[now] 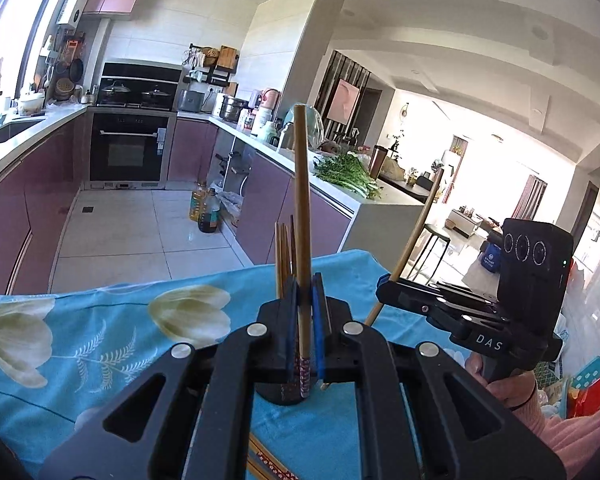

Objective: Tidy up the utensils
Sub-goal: 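Lift the left tool's chopstick upright into the mesh holder while the right tool inserts its own, then open both tools to release the chopsticks and pull back from the holder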

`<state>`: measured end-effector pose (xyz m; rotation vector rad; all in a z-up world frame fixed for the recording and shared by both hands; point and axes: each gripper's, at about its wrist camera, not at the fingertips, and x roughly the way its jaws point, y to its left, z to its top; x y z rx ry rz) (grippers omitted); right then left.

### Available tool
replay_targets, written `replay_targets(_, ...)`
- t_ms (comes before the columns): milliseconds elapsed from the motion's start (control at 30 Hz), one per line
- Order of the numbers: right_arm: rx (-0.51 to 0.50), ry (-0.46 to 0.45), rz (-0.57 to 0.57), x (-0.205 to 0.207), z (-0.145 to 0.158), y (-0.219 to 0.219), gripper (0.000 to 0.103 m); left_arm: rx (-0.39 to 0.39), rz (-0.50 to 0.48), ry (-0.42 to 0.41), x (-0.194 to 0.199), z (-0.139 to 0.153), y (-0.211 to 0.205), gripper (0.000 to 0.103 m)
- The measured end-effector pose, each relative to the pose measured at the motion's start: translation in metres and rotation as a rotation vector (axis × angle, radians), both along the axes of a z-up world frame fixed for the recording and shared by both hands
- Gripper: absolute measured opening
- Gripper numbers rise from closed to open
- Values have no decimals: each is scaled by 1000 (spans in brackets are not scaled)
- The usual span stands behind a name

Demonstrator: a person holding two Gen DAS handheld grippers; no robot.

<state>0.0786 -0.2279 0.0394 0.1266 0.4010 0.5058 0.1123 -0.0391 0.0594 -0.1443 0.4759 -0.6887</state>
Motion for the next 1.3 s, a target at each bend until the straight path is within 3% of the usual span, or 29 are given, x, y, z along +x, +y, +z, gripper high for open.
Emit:
replay_targets(300,0,-23,-45,18,5,-5,6,24,3,-46,14,11,-23,7)
replay_targets(967,-76,175,-46,61,-46,7,6,249,-67,113,43,-47,-53,8)
replay_targets(1300,-69,242,-57,74,-57,6,6,271,-71,184,60,-59,-62,8)
